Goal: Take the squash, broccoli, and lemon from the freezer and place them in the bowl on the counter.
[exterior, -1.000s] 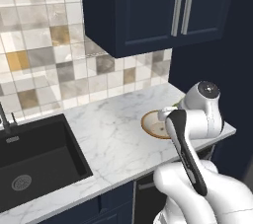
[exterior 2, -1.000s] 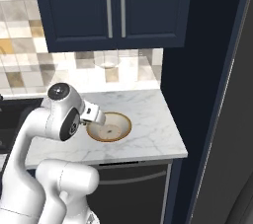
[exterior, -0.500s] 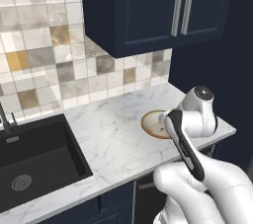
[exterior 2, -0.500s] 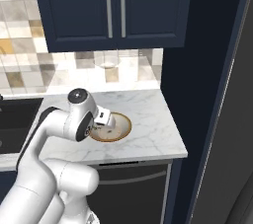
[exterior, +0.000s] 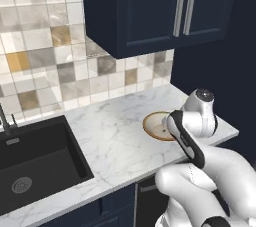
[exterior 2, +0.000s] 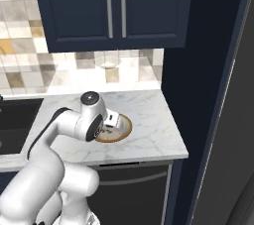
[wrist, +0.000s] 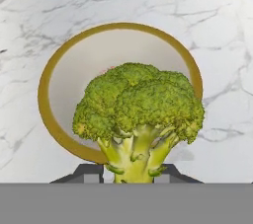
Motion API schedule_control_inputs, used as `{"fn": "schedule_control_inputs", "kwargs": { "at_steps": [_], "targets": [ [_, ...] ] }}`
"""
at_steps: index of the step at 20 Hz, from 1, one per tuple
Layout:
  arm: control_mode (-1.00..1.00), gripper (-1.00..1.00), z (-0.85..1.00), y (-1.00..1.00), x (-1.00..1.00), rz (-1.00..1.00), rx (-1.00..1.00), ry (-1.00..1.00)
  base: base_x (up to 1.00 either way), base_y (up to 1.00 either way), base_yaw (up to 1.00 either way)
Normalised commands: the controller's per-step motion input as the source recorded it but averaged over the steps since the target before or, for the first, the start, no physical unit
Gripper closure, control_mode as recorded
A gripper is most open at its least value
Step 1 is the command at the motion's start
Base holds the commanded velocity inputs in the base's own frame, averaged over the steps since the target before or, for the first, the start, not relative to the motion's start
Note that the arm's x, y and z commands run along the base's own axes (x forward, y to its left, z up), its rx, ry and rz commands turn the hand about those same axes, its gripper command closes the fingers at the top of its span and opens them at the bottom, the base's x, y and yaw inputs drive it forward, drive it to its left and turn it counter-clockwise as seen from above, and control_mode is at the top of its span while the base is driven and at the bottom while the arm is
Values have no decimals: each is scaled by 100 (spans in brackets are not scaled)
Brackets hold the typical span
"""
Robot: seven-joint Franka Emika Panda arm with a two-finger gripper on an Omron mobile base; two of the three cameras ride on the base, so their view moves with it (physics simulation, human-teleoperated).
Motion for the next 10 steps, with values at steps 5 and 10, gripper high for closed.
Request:
{"fn": "schedule_control_inputs", "kwargs": {
  "at_steps": [5,10],
  "targets": [
    [-100,100,-34,-2,26,0,0,0,0,0,0],
    [-100,100,-25,-3,29,0,0,0,0,0,0]
  ]
}}
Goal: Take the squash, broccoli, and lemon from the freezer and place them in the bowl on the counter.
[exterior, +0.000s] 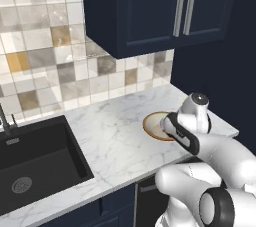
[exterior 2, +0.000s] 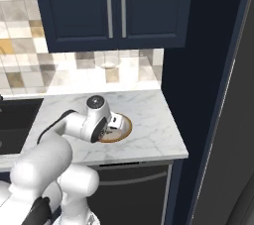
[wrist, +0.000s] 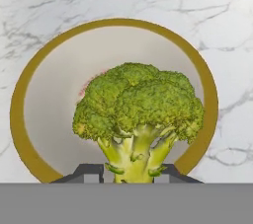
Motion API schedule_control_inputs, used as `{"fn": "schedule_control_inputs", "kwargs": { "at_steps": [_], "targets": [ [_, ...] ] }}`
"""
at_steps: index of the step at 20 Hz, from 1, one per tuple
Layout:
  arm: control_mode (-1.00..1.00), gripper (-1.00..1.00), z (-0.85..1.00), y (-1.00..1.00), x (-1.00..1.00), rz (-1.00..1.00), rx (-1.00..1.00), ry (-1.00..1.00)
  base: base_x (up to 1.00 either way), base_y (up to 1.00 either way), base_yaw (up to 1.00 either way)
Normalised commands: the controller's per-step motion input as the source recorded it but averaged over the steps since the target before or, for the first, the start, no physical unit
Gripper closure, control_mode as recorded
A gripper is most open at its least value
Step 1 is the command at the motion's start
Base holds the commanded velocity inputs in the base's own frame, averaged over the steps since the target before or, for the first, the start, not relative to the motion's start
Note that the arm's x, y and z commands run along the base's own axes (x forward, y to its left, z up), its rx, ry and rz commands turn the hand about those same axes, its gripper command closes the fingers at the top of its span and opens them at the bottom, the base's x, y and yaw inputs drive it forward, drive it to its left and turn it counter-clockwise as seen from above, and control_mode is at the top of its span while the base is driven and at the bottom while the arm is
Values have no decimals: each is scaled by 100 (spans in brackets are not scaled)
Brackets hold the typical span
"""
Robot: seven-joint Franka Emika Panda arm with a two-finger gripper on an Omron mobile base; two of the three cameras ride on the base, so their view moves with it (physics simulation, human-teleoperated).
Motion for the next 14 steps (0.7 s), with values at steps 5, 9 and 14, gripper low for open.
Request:
{"fn": "schedule_control_inputs", "kwargs": {
  "at_steps": [5,9,14],
  "targets": [
    [-100,100,-16,-3,13,0,0,2,0,0,0],
    [-100,100,-22,0,10,0,0,4,0,0,0],
    [-100,100,-26,-6,8,0,0,3,0,0,0]
  ]
}}
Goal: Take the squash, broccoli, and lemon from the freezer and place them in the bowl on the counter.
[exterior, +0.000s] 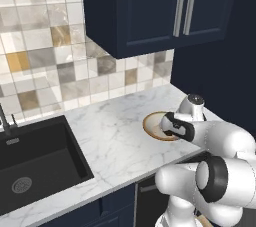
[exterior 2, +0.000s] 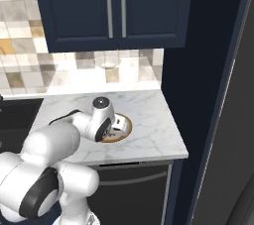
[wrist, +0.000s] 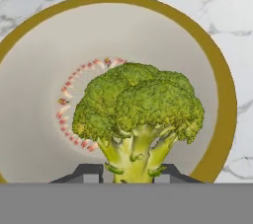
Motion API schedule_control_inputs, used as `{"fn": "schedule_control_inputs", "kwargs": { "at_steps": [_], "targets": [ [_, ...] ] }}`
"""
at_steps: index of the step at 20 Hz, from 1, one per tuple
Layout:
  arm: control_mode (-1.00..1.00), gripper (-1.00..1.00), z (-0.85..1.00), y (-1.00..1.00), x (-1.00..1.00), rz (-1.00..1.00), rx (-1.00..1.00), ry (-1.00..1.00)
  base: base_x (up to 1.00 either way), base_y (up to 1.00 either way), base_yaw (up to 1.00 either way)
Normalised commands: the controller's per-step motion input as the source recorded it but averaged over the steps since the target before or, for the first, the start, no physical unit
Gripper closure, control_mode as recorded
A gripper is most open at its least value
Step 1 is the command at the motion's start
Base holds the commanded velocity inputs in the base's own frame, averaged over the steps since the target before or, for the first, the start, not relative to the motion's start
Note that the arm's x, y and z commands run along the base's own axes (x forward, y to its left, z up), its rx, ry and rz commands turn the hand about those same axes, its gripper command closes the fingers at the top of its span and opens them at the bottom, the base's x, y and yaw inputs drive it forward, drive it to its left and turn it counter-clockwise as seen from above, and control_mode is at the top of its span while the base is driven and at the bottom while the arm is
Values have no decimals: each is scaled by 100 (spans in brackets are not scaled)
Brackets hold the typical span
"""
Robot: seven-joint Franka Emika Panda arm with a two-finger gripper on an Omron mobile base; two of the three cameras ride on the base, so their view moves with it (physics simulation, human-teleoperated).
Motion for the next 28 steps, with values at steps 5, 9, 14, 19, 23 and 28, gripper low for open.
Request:
{"fn": "schedule_control_inputs", "kwargs": {
  "at_steps": [5,9,14,19,23,28],
  "targets": [
    [-100,100,-28,-5,2,0,0,0,0,0,0],
    [-100,100,-24,0,0,0,0,0,0,0,0],
    [-100,100,-17,0,8,0,0,1,0,0,0],
    [-100,-100,5,1,2,0,0,-1,0,0,0],
    [-100,-100,15,0,-3,0,0,-7,0,0,0],
    [-100,-100,21,5,-28,0,0,-16,0,0,0]
  ]
}}
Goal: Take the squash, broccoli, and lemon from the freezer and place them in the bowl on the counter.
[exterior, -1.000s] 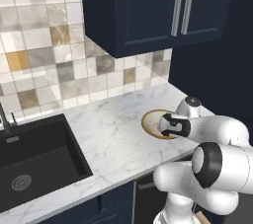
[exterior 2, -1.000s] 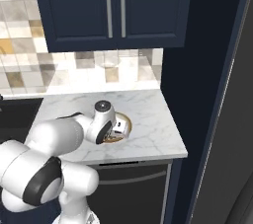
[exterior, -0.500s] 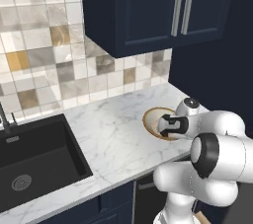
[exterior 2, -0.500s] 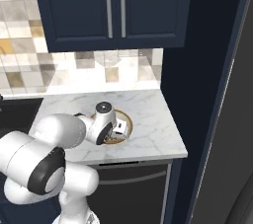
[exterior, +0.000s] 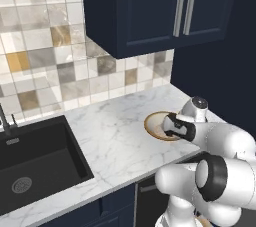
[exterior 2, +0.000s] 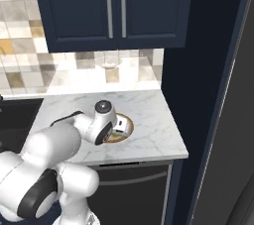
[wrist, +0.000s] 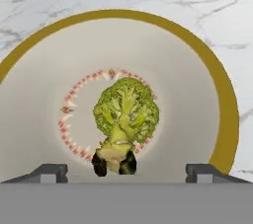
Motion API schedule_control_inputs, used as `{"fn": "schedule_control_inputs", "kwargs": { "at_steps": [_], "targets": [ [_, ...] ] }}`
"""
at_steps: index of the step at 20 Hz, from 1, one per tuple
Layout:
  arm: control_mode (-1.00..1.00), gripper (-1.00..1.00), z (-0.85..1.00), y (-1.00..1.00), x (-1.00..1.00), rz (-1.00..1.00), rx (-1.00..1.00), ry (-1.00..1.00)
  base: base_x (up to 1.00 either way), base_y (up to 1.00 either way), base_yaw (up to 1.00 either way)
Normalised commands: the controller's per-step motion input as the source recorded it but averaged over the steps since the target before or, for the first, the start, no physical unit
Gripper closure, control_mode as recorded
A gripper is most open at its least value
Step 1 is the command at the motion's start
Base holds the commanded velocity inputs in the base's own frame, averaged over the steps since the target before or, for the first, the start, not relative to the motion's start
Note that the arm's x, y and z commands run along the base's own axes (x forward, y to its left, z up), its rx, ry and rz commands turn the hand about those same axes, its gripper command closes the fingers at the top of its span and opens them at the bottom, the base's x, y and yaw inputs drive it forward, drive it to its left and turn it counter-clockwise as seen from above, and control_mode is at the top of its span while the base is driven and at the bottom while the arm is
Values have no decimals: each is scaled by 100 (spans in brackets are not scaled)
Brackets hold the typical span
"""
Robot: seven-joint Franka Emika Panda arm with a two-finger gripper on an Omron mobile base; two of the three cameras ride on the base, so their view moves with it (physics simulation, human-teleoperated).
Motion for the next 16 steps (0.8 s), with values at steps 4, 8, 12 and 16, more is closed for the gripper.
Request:
{"fn": "schedule_control_inputs", "kwargs": {
  "at_steps": [4,8,12,16],
  "targets": [
    [-100,-100,65,19,-43,0,-3,-18,0,0,0],
    [-100,-100,81,27,-57,0,-6,-11,0,0,0],
    [-100,-100,62,33,-59,0,-7,-2,0,0,0],
    [-100,-100,62,29,-75,0,-5,0,0,0,0]
  ]
}}
